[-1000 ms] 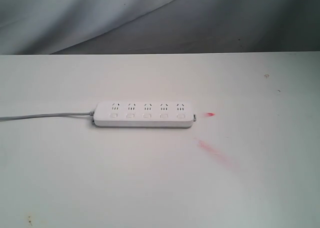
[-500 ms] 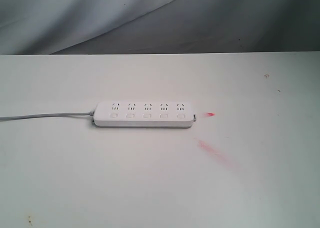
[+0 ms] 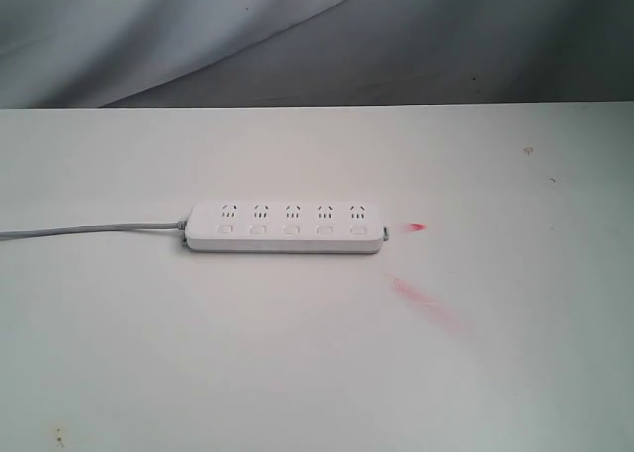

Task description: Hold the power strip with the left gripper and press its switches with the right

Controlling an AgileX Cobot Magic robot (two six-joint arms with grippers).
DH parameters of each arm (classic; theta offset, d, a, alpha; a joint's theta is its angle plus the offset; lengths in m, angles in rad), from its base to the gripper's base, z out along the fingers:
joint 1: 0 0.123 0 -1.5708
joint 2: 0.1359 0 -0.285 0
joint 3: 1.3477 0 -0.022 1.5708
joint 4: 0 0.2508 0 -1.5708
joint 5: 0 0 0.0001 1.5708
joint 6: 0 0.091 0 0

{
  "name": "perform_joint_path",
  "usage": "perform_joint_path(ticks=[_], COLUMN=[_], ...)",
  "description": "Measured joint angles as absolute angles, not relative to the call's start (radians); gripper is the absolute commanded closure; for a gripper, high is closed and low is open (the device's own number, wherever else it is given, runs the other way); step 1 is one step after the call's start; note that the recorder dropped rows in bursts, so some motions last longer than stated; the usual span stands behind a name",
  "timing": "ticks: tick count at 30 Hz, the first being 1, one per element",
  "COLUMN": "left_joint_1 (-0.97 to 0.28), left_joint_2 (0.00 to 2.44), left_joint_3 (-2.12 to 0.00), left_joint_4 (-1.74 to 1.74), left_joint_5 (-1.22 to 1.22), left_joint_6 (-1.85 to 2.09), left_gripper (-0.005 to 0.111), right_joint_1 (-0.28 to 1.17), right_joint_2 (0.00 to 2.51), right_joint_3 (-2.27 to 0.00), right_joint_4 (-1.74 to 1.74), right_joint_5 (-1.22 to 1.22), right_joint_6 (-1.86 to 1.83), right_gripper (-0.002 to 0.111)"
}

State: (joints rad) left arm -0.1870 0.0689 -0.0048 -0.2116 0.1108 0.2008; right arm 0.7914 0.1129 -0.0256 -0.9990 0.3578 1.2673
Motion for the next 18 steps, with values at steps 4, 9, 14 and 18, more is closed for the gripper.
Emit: perform_joint_path(ticks=[4, 9, 14, 18], left_joint_1=[-0.121, -0.095, -0.095, -0.095], left_joint_2=[0.024, 0.004, 0.004, 0.004], left_joint_3=[-0.005, -0.005, -0.005, -0.005], left_joint_4=[-0.201, -0.174, -0.097, -0.073], left_joint_5=[0.134, 0.194, 0.206, 0.208], left_joint_6=[0.166, 0.092, -0.01, -0.037], left_gripper=[0.107, 0.107, 0.107, 0.107], right_joint_1=[0.791, 0.791, 0.791, 0.791], right_joint_2=[0.113, 0.113, 0.113, 0.113], right_joint_3=[-0.026, -0.026, -0.026, -0.026], right_joint_4=[-0.999, -0.999, -0.999, -0.999], right_joint_5=[0.358, 0.358, 0.358, 0.358], right_joint_6=[1.267, 1.267, 1.267, 1.267], right_gripper=[0.108, 0.108, 0.108, 0.108])
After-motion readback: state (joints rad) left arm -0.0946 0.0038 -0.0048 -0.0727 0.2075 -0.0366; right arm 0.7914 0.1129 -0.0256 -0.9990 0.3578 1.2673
